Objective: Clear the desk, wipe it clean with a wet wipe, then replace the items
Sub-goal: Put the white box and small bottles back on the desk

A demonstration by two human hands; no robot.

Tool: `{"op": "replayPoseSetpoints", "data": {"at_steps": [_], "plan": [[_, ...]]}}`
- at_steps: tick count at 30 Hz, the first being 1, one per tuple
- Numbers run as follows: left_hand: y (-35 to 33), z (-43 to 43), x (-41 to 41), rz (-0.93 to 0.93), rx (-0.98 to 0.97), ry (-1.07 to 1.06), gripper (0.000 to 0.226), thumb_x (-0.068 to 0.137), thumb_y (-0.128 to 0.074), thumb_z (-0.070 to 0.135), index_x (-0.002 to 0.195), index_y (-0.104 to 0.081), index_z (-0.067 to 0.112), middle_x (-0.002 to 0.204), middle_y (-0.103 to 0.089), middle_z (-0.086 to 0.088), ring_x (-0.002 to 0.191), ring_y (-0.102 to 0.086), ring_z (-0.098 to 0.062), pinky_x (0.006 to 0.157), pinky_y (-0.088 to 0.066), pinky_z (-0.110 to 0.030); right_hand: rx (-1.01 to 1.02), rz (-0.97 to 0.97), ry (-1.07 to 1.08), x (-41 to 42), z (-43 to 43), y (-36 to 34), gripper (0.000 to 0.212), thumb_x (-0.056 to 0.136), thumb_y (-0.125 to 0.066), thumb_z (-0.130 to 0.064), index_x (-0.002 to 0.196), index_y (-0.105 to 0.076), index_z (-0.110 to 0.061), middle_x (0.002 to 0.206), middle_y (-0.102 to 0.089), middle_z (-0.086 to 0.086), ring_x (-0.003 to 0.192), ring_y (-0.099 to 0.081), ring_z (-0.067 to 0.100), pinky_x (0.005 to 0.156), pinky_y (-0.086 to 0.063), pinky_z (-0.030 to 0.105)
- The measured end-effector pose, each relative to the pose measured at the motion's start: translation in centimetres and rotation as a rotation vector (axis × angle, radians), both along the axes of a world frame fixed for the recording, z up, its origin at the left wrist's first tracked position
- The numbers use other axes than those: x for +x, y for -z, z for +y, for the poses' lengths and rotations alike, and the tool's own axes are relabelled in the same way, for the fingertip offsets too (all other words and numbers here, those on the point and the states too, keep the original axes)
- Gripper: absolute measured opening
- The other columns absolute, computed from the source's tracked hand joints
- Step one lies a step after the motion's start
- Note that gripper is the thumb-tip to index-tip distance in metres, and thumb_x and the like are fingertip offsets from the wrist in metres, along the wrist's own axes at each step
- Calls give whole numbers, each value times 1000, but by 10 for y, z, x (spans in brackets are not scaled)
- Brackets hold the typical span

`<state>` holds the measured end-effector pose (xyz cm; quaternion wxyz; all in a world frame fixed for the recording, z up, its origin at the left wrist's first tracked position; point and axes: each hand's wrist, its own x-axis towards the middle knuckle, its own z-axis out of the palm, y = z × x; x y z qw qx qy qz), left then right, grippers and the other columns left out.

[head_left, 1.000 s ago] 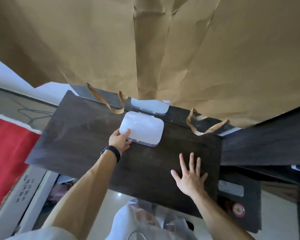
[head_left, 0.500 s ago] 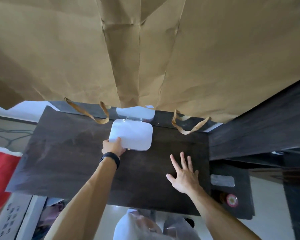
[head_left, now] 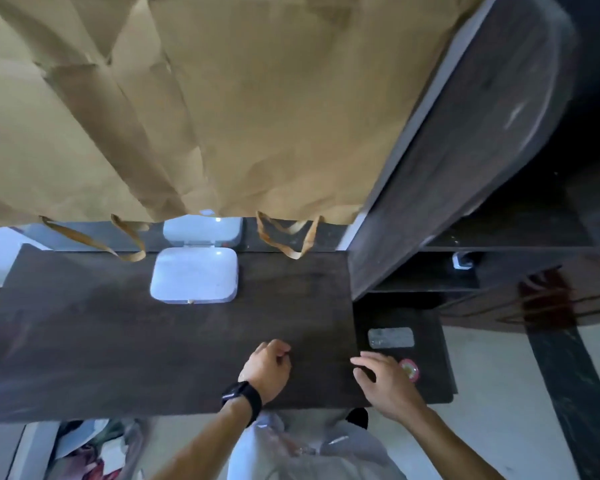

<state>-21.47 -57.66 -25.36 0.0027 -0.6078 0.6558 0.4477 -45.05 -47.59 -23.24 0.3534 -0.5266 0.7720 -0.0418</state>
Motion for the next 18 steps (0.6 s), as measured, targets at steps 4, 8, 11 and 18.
{"op": "replayPoseSetpoints", "data": {"at_steps": [4,8,11,18], "plan": [[-21,19,-78,-33,-215,327,35,95,-47,26,129,-56,24,122,-55,-1,113,-53,-24,92,-44,-32,-56,-9,106,-61,23,-18,31,98,-54,-36,127,-64,-29,136,-58,-9,127,-50,8,108,-40,29],[-45,17,-153,-20,-486,530,52,93,-48,26,144,-42,21,149,-37,-5,136,-35,-28,110,-37,-38,-203,13,205,-120,16,-42,34,97,-59,-31,129,-61,-21,131,-60,-2,122,-55,16,101,-40,24],[-57,10,-199,-67,-555,614,66,93,-50,25,154,-26,18,163,-14,-8,149,-14,-30,122,-17,-40,-318,64,298,-154,-4,-57,40,96,-59,-29,134,-55,-20,134,-55,6,121,-56,23,99,-42,30],[-51,11,-242,-426,-247,650,89,93,-53,35,157,7,17,163,22,3,151,11,-24,122,-9,-49,-120,144,228,-208,-55,-59,73,97,-50,-34,156,-9,-25,165,4,1,133,-46,34,101,-43,40]]}}
